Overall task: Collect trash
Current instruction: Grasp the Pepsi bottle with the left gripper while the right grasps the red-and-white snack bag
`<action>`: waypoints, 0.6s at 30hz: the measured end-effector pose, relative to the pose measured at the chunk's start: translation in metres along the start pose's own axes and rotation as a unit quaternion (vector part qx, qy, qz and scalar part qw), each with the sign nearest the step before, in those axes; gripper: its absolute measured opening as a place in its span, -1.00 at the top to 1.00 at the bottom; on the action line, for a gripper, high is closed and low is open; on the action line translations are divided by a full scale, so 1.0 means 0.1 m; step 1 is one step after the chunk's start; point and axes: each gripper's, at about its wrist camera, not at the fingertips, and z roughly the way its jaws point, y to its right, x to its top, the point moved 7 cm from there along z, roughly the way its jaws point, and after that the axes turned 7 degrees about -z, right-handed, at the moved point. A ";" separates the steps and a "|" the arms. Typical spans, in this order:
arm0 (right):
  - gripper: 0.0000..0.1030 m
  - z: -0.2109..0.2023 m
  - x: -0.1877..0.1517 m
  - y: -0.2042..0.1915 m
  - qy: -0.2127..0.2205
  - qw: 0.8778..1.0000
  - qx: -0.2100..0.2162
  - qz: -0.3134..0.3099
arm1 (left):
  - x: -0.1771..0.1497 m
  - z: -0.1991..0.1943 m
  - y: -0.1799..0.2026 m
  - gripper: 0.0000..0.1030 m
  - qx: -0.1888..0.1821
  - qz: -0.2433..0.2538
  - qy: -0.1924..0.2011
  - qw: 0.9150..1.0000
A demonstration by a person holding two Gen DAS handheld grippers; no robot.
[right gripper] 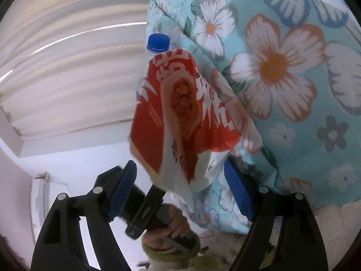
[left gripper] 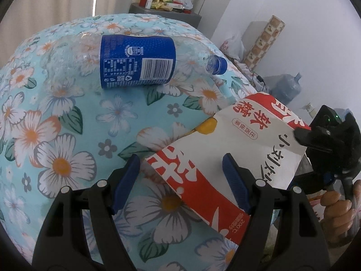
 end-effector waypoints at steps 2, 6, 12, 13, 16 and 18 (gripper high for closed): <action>-0.44 -0.02 0.01 -0.07 0.019 1.000 -0.008 -0.013 | 0.01 0.00 -0.01 -0.39 -0.002 -0.002 0.002 1.000; -0.36 0.00 0.04 -0.17 0.038 0.998 -0.024 -0.034 | 0.02 0.00 -0.05 -0.39 -0.016 -0.012 0.002 1.000; -0.16 0.15 0.07 -0.09 0.038 0.995 -0.079 -0.045 | 0.00 0.01 -0.03 -0.39 -0.021 -0.002 0.002 1.000; -0.16 0.17 0.07 -0.11 0.037 0.994 -0.091 -0.057 | 0.00 0.01 -0.04 -0.39 -0.023 -0.003 0.002 1.000; -0.16 0.23 0.04 -0.18 0.032 0.990 -0.111 -0.078 | 0.00 0.02 -0.06 -0.38 -0.032 -0.003 0.005 0.999; -0.15 0.27 -0.01 -0.23 0.021 0.990 -0.113 -0.086 | 0.00 0.02 -0.08 -0.38 -0.038 -0.003 0.006 0.999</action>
